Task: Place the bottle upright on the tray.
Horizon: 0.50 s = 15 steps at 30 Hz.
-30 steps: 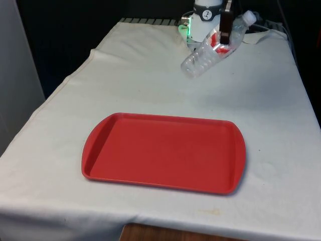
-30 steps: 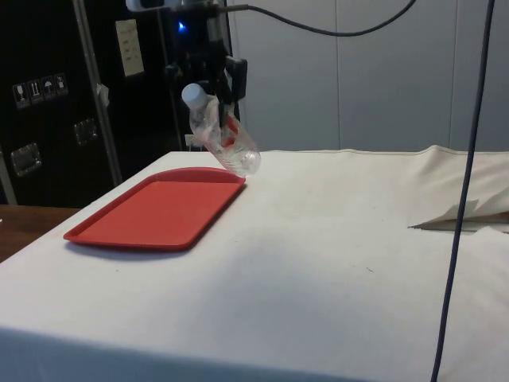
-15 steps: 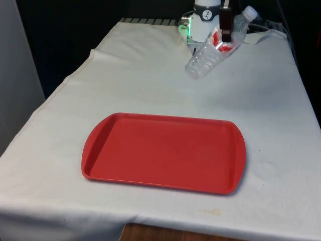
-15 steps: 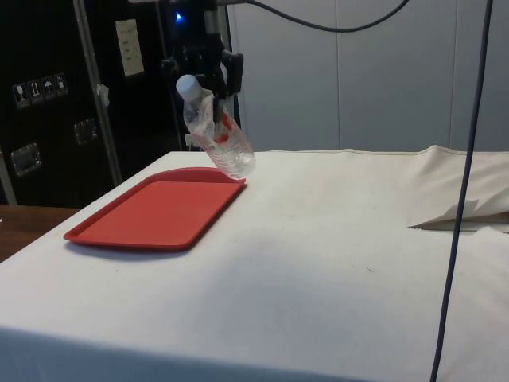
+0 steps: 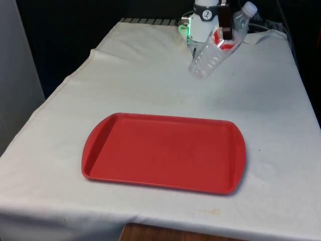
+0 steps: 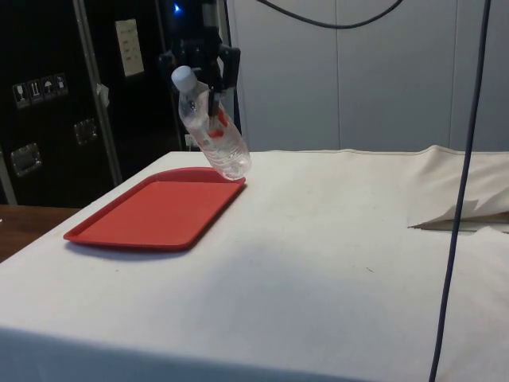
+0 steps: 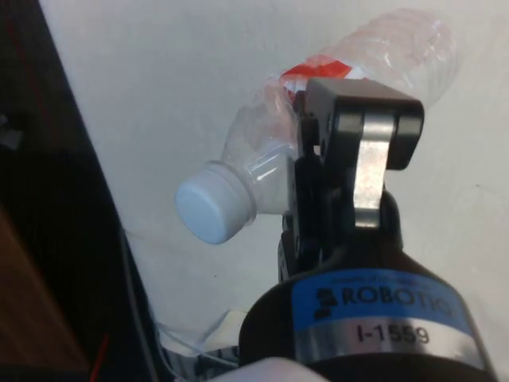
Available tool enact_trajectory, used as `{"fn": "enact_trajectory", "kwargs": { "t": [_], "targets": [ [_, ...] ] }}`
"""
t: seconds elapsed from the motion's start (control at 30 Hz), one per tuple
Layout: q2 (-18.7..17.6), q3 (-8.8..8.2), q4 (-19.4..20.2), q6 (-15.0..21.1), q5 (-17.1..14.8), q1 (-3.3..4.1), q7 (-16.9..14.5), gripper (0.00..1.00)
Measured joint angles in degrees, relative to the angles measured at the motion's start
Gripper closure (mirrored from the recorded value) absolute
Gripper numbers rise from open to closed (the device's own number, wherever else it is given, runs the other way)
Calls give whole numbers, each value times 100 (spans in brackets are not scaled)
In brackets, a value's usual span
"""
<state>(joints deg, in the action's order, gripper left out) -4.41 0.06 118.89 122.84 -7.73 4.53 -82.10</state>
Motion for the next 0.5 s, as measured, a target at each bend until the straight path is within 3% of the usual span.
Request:
{"fn": "enact_trajectory", "kwargs": {
  "t": [0.5],
  "targets": [
    [0, -69, -57, -11, -229, 0, 126, 100]
  ]
}}
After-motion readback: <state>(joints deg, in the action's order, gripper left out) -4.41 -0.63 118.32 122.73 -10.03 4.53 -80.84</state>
